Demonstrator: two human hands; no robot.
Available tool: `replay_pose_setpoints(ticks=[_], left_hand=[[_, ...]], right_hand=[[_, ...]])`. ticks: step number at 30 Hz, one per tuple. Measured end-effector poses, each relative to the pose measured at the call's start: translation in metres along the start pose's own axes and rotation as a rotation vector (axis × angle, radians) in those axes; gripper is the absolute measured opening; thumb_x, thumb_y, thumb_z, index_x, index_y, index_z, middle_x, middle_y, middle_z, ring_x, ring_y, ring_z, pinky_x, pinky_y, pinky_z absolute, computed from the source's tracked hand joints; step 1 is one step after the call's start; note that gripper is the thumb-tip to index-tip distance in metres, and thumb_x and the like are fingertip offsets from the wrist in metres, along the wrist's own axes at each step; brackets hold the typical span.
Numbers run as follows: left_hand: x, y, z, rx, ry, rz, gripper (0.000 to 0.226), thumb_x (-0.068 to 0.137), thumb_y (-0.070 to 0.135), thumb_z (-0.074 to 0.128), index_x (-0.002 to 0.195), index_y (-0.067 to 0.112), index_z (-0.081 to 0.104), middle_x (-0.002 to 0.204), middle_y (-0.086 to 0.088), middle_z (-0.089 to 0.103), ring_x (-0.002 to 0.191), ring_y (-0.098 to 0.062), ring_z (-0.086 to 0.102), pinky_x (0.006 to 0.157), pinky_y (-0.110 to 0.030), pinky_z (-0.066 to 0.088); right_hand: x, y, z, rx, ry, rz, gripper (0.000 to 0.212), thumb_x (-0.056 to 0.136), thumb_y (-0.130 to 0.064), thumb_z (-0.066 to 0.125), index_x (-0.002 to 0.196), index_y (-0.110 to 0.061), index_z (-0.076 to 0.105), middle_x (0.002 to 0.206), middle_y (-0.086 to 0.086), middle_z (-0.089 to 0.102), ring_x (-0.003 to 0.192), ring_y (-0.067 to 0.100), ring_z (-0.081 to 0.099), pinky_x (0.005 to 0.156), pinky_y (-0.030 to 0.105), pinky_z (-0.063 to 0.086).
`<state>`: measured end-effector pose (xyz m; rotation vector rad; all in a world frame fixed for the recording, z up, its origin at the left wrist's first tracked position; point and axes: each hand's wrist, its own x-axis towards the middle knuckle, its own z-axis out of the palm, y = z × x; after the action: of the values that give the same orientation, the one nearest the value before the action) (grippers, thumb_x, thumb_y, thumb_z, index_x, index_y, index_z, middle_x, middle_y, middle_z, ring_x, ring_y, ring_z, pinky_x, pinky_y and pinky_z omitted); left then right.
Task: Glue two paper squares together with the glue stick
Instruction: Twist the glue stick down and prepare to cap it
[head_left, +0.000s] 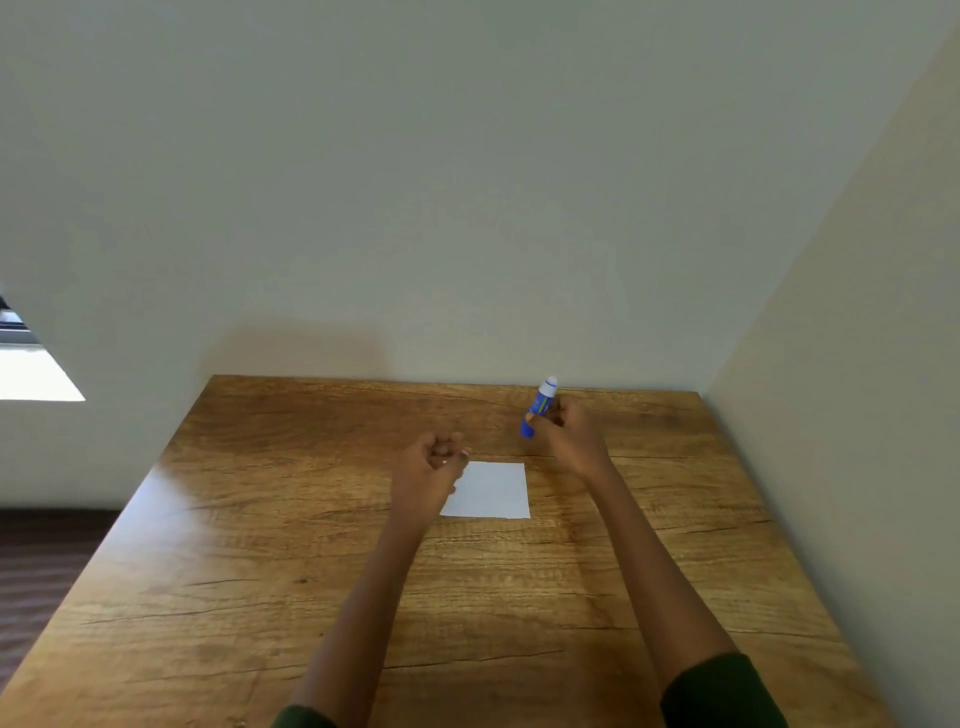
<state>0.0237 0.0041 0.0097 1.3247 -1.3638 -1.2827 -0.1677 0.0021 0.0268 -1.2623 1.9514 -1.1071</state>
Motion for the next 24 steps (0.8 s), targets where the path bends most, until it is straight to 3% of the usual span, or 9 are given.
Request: replay_pose_setpoints(ticks=[4,8,10,12,16,21,24], left_hand=[[-0.007,0.008,0.018,-0.24,-0.123,-0.021,0.026,0.088,0.015,0.06,0.114,0.019,0.062,0.105,0.005,0.065,0.099,-0.013,0.061,0.08,-0.034,0.052],[-0.012,0.006,0.028,-0.388,-0.273,-0.066,0.019,0.095,0.021,0.049,0.106,0.025,0.065,0.11,0.001,0.068,0.109,-0.016,0.061,0.094,-0.03,0.045],[-0.014,0.005,0.028,-0.452,-0.261,-0.082,0.024,0.097,0.019,0.045,0.11,0.018,0.065,0.11,0.001,0.069,0.106,-0.013,0.063,0.088,-0.021,0.047],[-0.016,0.008,0.025,-0.521,-0.263,-0.113,0.026,0.098,0.017,0.042,0.112,0.01,0.063,0.106,0.001,0.07,0.093,-0.007,0.066,0.071,-0.013,0.051],[-0.01,0.014,0.016,-0.55,-0.331,-0.1,0.024,0.095,0.015,0.044,0.106,0.005,0.063,0.1,0.0,0.073,0.076,-0.014,0.065,0.065,-0.027,0.055],[-0.005,0.023,0.017,-0.451,-0.259,-0.06,0.019,0.092,0.008,0.049,0.09,0.008,0.068,0.09,-0.002,0.074,0.08,-0.013,0.066,0.076,-0.027,0.048],[-0.003,0.023,0.02,-0.453,-0.255,-0.109,0.019,0.094,0.009,0.049,0.092,0.007,0.067,0.088,-0.002,0.075,0.089,-0.018,0.067,0.086,-0.034,0.05]], right_hand=[[-0.026,-0.01,-0.004,0.166,-0.217,0.032,0.02,0.091,-0.02,0.059,0.107,-0.009,0.062,0.085,0.005,0.065,0.069,0.012,0.066,0.066,0.03,0.057],[-0.048,-0.012,-0.003,0.327,-0.478,0.008,0.009,0.091,-0.014,0.059,0.094,-0.012,0.067,0.081,0.003,0.068,0.07,0.008,0.069,0.069,0.021,0.057],[-0.053,-0.013,-0.002,0.356,-0.496,-0.009,0.011,0.091,-0.014,0.059,0.094,-0.009,0.069,0.083,0.005,0.069,0.073,0.009,0.069,0.071,0.021,0.057],[-0.056,-0.015,-0.002,0.358,-0.545,0.027,0.024,0.093,-0.02,0.055,0.102,-0.001,0.066,0.086,0.008,0.068,0.075,0.01,0.069,0.072,0.022,0.057],[-0.056,-0.023,-0.01,0.274,-0.742,0.085,0.033,0.098,-0.027,0.043,0.107,-0.002,0.063,0.088,0.007,0.068,0.073,0.009,0.068,0.071,0.02,0.055],[-0.059,-0.028,-0.009,0.145,-0.514,0.01,0.031,0.092,-0.03,0.057,0.096,-0.002,0.07,0.079,0.004,0.071,0.066,0.005,0.067,0.066,0.019,0.054],[-0.059,-0.03,-0.012,-0.002,-0.377,-0.069,0.024,0.081,-0.033,0.071,0.075,-0.01,0.073,0.065,0.0,0.07,0.057,0.004,0.064,0.059,0.02,0.051]])
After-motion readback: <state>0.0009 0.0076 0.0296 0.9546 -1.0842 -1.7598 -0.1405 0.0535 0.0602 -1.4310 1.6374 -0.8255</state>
